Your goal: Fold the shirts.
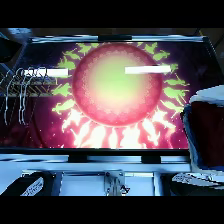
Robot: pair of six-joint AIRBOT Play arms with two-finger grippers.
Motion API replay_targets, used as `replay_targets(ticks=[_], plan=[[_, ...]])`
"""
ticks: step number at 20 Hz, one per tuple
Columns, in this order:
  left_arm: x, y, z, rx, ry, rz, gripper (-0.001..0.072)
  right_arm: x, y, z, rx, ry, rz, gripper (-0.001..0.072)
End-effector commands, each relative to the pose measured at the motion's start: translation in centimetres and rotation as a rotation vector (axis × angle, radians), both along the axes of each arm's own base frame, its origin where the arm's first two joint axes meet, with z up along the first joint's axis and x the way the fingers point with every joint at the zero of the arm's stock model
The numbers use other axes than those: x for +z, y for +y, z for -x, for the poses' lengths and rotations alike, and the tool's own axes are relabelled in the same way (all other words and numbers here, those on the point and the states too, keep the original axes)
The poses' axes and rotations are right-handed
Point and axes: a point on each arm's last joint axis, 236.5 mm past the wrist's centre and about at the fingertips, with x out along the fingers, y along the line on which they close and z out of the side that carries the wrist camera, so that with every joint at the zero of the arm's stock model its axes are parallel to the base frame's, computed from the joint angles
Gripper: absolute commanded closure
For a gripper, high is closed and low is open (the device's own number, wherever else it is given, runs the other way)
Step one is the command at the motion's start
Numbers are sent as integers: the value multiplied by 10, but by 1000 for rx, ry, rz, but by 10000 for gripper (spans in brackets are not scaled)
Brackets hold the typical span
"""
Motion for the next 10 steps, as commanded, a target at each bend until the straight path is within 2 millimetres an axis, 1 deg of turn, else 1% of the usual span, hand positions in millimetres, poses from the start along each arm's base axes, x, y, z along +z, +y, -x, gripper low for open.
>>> replay_targets(ticks=[1, 2, 4, 6, 8, 10], plan=[[0, 0, 0, -2, -1, -3, 679, -12, 12, 46, -84, 171, -51, 659], [0, 0, 0, -2, -1, -4, 679, -14, 15, 50, -100, 182, -61, 659], [0, 0, 0, -2, -1, -3, 679, -25, 23, 64, -120, 226, -74, 659], [0, 0, 0, -1, -1, -4, 679, -45, 29, 86, -141, 304, -75, 660], [0, 0, 0, -2, -2, -5, 679, -72, 34, 119, -165, 422, -54, 660], [0, 0, 0, -10, -12, -27, 679, -98, 36, 160, -189, 564, -6, 659]])
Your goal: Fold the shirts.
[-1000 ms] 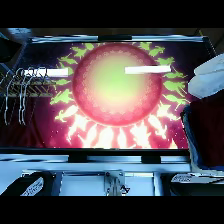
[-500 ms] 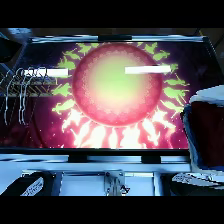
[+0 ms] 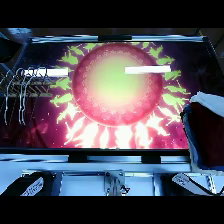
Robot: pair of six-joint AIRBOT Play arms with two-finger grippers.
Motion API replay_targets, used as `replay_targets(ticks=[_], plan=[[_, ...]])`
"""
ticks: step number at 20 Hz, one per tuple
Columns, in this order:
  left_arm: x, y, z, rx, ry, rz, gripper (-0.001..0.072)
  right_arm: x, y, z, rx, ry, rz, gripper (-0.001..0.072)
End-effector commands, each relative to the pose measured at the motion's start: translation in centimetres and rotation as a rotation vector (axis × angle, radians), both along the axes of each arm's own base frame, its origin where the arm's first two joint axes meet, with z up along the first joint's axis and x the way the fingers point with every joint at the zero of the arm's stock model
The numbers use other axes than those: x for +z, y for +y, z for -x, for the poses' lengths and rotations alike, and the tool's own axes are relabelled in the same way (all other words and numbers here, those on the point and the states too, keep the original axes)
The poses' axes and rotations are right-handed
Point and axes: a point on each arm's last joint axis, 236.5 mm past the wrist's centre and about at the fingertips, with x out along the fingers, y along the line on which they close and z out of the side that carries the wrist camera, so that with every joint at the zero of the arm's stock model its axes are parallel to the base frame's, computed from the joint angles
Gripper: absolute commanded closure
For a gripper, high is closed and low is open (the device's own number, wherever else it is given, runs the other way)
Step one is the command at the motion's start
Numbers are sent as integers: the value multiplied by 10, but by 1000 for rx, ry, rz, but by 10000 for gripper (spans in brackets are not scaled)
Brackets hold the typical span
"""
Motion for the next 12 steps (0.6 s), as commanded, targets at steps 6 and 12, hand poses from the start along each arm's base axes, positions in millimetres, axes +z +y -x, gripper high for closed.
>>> replay_targets(ticks=[6, 12], plan=[[0, 0, 0, -6, -8, -19, 679, -88, 36, 121, -53, 439, -115, 660], [0, 0, 0, -6, -9, -19, 679, -110, 34, 152, -82, 579, -125, 659]])
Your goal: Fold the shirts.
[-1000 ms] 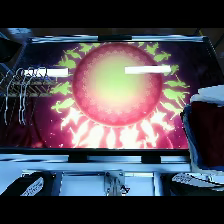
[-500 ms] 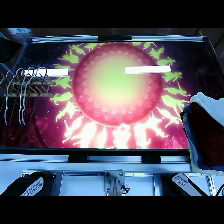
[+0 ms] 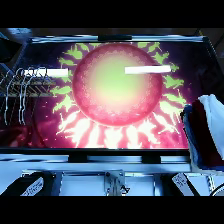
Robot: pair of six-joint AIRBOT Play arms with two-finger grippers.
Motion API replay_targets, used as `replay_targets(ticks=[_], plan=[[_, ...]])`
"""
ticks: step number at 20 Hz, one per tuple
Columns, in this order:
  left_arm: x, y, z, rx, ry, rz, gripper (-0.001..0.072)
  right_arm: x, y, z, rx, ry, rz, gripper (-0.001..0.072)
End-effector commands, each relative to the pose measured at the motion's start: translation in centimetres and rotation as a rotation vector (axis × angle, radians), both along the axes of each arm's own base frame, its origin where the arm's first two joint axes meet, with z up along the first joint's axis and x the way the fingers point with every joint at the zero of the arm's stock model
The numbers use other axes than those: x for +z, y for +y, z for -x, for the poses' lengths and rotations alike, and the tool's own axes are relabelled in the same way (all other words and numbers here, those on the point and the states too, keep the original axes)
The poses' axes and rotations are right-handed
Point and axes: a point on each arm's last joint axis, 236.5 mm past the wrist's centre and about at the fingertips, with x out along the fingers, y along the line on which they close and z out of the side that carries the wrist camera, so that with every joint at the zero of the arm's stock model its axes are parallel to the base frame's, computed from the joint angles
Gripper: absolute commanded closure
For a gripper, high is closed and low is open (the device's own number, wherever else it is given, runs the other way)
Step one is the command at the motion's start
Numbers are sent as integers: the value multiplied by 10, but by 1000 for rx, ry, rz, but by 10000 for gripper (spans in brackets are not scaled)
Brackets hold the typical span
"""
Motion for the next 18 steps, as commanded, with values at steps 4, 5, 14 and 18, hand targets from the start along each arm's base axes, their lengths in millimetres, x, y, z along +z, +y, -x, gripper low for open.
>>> replay_targets(ticks=[4, 5, 14, 18], plan=[[3, 1, -2, 8, -14, 3, 679, -14, 25, 37, -21, 160, -114, 659], [5, 2, -3, 11, -21, 5, 679, -16, 26, 37, -21, 161, -118, 659], [5, 2, -3, 9, -26, -5, 679, -8, 1, 45, -24, 190, -9, 115], [-3, 3, -10, 9, -6, -4, 679, 100, -60, -79, 92, -340, 406, 120]])
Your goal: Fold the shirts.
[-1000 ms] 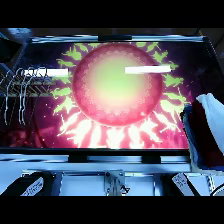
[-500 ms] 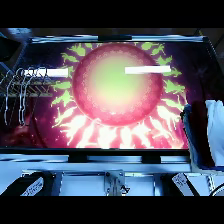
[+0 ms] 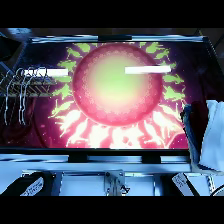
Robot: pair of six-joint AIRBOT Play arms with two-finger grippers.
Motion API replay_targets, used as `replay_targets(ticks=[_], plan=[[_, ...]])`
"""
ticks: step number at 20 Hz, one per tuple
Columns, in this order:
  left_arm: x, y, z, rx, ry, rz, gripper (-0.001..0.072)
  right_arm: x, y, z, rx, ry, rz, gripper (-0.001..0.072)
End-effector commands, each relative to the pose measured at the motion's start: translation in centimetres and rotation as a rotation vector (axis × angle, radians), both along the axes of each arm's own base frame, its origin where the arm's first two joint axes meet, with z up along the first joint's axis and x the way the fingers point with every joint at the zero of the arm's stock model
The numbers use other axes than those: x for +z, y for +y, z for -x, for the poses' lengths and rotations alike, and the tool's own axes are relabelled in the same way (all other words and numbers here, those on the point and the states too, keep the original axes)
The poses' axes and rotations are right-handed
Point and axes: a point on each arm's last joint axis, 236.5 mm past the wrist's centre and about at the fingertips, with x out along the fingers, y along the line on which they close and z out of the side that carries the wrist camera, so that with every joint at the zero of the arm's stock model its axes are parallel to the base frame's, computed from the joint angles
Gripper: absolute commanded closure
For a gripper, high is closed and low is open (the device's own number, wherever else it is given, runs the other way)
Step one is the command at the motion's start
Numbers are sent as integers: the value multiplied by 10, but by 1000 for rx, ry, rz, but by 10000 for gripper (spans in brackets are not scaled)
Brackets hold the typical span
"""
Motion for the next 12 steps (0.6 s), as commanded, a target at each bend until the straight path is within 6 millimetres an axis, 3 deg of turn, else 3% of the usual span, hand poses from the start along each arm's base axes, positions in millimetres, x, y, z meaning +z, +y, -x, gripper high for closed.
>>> replay_targets(ticks=[1, 2, 3, 5, 7, 10, 12], plan=[[-8, 1, -7, 0, 19, -2, 679, 105, -33, -117, 161, -476, 331, 121], [-12, 1, -10, 0, 29, -1, 679, 119, -24, -147, 224, -548, 351, 121], [-16, 1, -13, 0, 39, 0, 679, 114, -9, -174, 296, -557, 322, 121], [-22, 2, -18, 1, 53, -2, 679, 71, 31, -222, 439, -494, 195, 119], [-23, 2, -18, 1, 54, -3, 679, 19, 62, -257, 523, -397, 86, 45], [-23, -1, -9, -15, 71, -13, 679, -50, 77, -269, 538, -219, -14, 45], [-29, -5, 0, -37, 107, -21, 679, -73, 64, -256, 539, -91, -5, 44]])
